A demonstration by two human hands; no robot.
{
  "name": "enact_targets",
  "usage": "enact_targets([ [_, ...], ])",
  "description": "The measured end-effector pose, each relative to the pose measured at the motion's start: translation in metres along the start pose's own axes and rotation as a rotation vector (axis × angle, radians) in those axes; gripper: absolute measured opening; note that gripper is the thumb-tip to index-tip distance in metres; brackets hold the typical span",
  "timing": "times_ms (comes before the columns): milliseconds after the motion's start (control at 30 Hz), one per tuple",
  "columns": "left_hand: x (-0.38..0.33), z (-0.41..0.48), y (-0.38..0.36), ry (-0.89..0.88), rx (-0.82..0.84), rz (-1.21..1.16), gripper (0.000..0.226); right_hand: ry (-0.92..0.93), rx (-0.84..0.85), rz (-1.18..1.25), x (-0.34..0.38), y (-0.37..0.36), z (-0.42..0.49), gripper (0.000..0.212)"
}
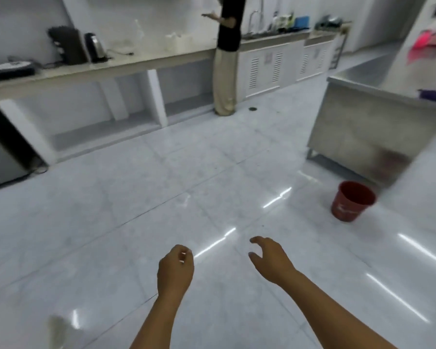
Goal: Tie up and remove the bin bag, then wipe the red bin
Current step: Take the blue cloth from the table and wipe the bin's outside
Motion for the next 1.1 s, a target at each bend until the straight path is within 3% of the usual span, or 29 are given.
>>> enact_targets([
  [200, -0.110, -0.021, -0.136, -0.072, 0.047, -0.103, 0.018, -0.074, -0.048, 0.138, -0.141, 0.110, -0.013, 0.037],
  [433, -0.197, -0.023, -0.254, -0.029, 0.198, -0.128, 0.018, -0.202, -0.119, 0.295, -0.265, 0.218, -0.017, 0.030],
  [733, -0.349, 0.052, -0.446, -0.109, 0.453, -0.023, 0.016, -0.333, -0.216, 0.402, -0.405, 0.334, 0.031, 0.027],
  [900, -0.418, 0.114, -0.566, -0.102, 0.519, -0.017, 0.017, -0.413, -0.247, 0.400, -0.487, 0.410, 0.092, 0.027],
  [1100, -0.514, 0.193, -0.654, -0.094, 0.521, -0.006, 0.017, -0.486, -0.319, 0.420, -0.561, 0.524, 0.171, 0.024],
])
Point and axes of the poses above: each hand's wrist, its own z-axis towards the middle knuckle, its own y-axis out of the back of the hand, x = y × z, the point moved 4 cm from there along z, towards the middle knuckle, and after that the axes turned 6 degrees about x, right-handed, at the moved point
